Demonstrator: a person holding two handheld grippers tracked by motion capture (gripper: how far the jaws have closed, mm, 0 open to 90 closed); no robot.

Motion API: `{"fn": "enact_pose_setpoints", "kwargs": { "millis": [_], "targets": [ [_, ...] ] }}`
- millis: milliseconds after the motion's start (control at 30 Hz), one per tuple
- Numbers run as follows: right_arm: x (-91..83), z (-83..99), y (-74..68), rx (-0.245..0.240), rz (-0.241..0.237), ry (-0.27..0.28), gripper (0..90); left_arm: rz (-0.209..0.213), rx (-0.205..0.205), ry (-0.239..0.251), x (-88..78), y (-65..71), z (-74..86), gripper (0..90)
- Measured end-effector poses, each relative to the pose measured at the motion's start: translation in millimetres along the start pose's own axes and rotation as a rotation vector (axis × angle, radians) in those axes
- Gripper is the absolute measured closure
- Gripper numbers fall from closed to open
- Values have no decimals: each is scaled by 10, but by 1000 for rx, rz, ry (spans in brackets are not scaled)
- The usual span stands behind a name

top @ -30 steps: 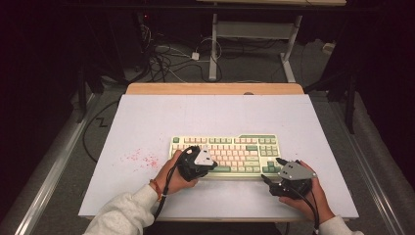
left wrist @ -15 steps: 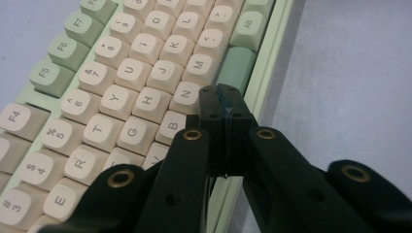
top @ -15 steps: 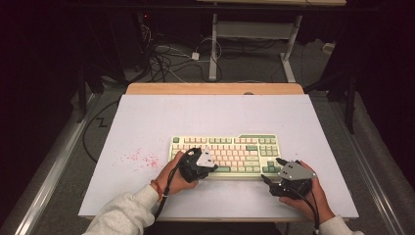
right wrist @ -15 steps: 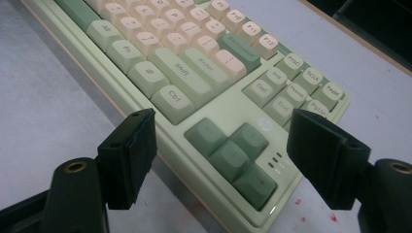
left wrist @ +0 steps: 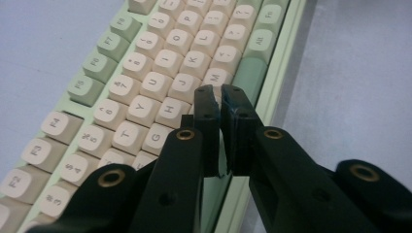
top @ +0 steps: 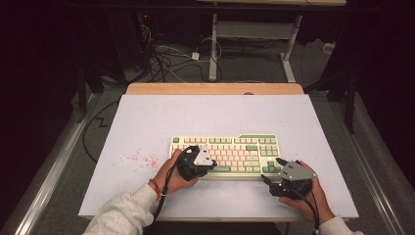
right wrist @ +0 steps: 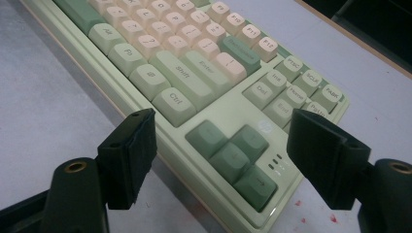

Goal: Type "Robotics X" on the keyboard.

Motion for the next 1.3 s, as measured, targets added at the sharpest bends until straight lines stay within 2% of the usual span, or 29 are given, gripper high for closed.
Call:
{"fn": "enact_pose_setpoints", "kwargs": {
  "millis": [200,333,633,833,933,1033,1300],
  "targets": [
    [-6,-1,10,4,4,2,269,-23,-1,11,-21,-32,-6,791],
    [-9,-5,10,2,6,5,269,-38,-16,36,-45,-58,-6,708],
    [-9,-6,7,1,4,5,269,-125,-22,78,-106,-95,-27,502],
    [-10,-7,8,1,4,5,269,-177,-11,79,-116,-95,-38,363],
    [-9,-8,6,1,5,5,269,-185,-19,87,-113,-92,-41,253],
    [-8,-7,5,0,4,4,269,-193,-25,91,-106,-92,-44,182],
    [-16,-14,8,1,6,13,269,-195,3,104,-107,-68,-57,166]
  ]
}}
Point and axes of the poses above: each handheld gripper's, and its own axes: x roughly forward along the jaws, z roughly out of its underside, y roughly to its right, the point moved 3 cm from there along x, roughly forward along the jaws, and after that the axes turned 10 degrees about y, right-handed, at the moved point
